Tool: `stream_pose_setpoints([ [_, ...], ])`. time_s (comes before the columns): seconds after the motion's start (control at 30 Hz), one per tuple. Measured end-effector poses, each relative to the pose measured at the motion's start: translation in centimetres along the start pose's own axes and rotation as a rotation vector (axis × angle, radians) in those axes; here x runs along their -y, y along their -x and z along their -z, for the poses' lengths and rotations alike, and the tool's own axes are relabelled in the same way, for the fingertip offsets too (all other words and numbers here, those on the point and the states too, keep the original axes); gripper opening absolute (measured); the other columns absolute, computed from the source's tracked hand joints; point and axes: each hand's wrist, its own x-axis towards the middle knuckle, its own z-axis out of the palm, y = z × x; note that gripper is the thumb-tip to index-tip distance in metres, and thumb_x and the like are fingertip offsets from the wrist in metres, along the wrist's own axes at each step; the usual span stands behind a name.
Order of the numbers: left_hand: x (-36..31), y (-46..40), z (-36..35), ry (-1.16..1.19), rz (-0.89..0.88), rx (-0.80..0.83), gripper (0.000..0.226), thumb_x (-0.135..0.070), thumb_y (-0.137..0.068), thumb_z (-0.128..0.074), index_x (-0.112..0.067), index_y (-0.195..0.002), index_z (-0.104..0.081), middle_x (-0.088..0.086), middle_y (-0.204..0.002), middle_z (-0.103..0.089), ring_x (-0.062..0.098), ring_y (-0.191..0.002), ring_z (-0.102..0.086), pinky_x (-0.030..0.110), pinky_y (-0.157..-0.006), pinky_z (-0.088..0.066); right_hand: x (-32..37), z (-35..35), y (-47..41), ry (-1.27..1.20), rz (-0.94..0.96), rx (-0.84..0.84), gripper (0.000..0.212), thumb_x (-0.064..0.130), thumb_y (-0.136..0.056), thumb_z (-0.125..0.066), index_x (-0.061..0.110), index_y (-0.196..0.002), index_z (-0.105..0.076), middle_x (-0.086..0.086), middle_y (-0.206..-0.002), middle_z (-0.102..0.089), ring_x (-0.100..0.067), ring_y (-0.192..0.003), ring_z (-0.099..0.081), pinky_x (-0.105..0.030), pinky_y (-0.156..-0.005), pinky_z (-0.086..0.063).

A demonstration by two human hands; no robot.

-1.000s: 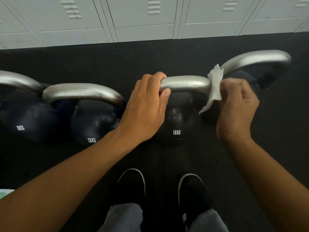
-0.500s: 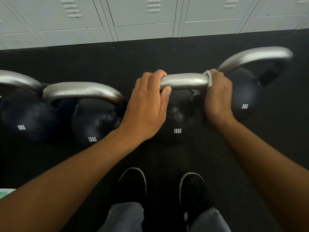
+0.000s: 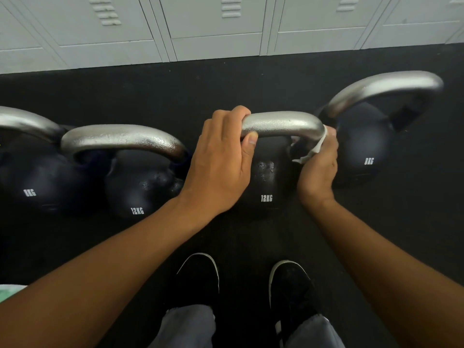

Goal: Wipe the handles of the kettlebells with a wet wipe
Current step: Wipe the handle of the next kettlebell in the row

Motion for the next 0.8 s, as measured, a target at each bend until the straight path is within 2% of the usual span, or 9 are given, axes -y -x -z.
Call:
stream_pose_setpoints([
  [0.1,0.1,0.0,0.0,-0.002,-0.012,0.004,0.041,-0.034,-0.106,-0.037,-0.008,-0.134,-0.052,0.008,-0.116,-0.051,0.018,-0.097,-0.046,0.028,-0.080,-0.039,1.8,0.5,-2.5,-0.027,-0.147,0.041,0.044,0.026,-0.107,-0.040,0.027,-0.068,-0.060,0.015,-0.055,-0.060,-0.007,-0.065,-0.055,-0.028,-0.063,-0.045],
  [0.2,0.2,-0.1,0.2,-0.010,-0.014,0.018,0.042,-0.035,-0.106,-0.036,-0.009,-0.134,-0.052,0.008,-0.117,-0.051,0.016,-0.097,-0.045,0.026,-0.080,-0.036,2.8,0.7,-3.3,-0.045,-0.154,0.131,0.055,0.018,-0.105,-0.040,0.026,-0.057,-0.066,0.012,-0.054,-0.061,-0.013,-0.070,-0.059,-0.031,-0.071,-0.047],
  [0.3,0.1,-0.1,0.2,-0.007,-0.015,0.012,0.041,-0.035,-0.106,-0.036,-0.009,-0.134,-0.052,0.007,-0.117,-0.050,0.015,-0.097,-0.044,0.025,-0.081,-0.035,2.3,0.6,-2.3,-0.012,-0.075,0.106,0.049,0.019,-0.107,-0.035,0.022,-0.066,-0.062,0.017,-0.051,-0.060,0.003,-0.056,-0.056,-0.020,-0.065,-0.046],
  [0.37,0.1,-0.1,0.2,-0.005,-0.011,0.010,0.041,-0.034,-0.106,-0.036,-0.009,-0.134,-0.052,0.007,-0.117,-0.050,0.016,-0.097,-0.045,0.026,-0.081,-0.036,1.7,0.4,-0.9,0.042,0.042,0.070,0.040,0.026,-0.106,-0.032,0.018,-0.086,-0.066,0.018,-0.071,-0.069,0.007,-0.071,-0.061,-0.016,-0.071,-0.047],
  [0.47,0.0,0.0,0.1,-0.005,-0.006,0.002,0.042,-0.034,-0.106,-0.036,-0.009,-0.134,-0.052,0.008,-0.117,-0.051,0.016,-0.097,-0.045,0.026,-0.080,-0.037,-0.1,0.0,1.4,0.108,0.287,0.064,0.046,0.029,-0.110,-0.025,0.012,-0.138,-0.056,-0.002,-0.131,-0.064,-0.010,-0.124,-0.058,-0.033,-0.108,-0.046],
  [0.53,0.0,0.0,0.1,-0.009,-0.008,0.001,0.041,-0.034,-0.106,-0.036,-0.008,-0.134,-0.052,0.008,-0.117,-0.050,0.017,-0.097,-0.045,0.026,-0.080,-0.037,-0.8,0.1,1.9,0.163,0.379,0.083,0.050,0.035,-0.110,-0.022,0.011,-0.144,-0.048,-0.010,-0.137,-0.058,-0.021,-0.129,-0.055,-0.044,-0.112,-0.044],
  [0.6,0.2,0.0,0.1,-0.009,-0.012,0.005,0.041,-0.034,-0.106,-0.036,-0.008,-0.134,-0.052,0.009,-0.117,-0.050,0.018,-0.096,-0.045,0.029,-0.080,-0.039,0.0,0.4,1.2,0.181,0.341,0.058,0.043,0.036,-0.106,-0.024,0.024,-0.125,-0.060,-0.003,-0.116,-0.066,-0.020,-0.110,-0.061,-0.050,-0.100,-0.049],
  [0.67,0.3,-0.1,0.1,-0.011,-0.019,0.008,0.041,-0.034,-0.106,-0.037,-0.008,-0.134,-0.052,0.009,-0.116,-0.050,0.018,-0.095,-0.046,0.030,-0.079,-0.039,1.7,0.7,-0.6,0.228,0.233,0.097,0.040,0.033,-0.098,-0.028,0.020,-0.083,-0.062,0.000,-0.077,-0.060,-0.017,-0.080,-0.055,-0.053,-0.079,-0.050],
  [0.8,0.3,-0.1,0.2,-0.018,-0.028,0.010,0.041,-0.034,-0.106,-0.037,-0.008,-0.135,-0.052,0.008,-0.115,-0.050,0.018,-0.095,-0.046,0.029,-0.079,-0.039,3.9,0.9,-2.2,0.315,0.220,0.229,0.040,0.026,-0.093,-0.032,0.011,-0.062,-0.053,-0.005,-0.060,-0.054,-0.010,-0.065,-0.049,-0.037,-0.064,-0.042],
])
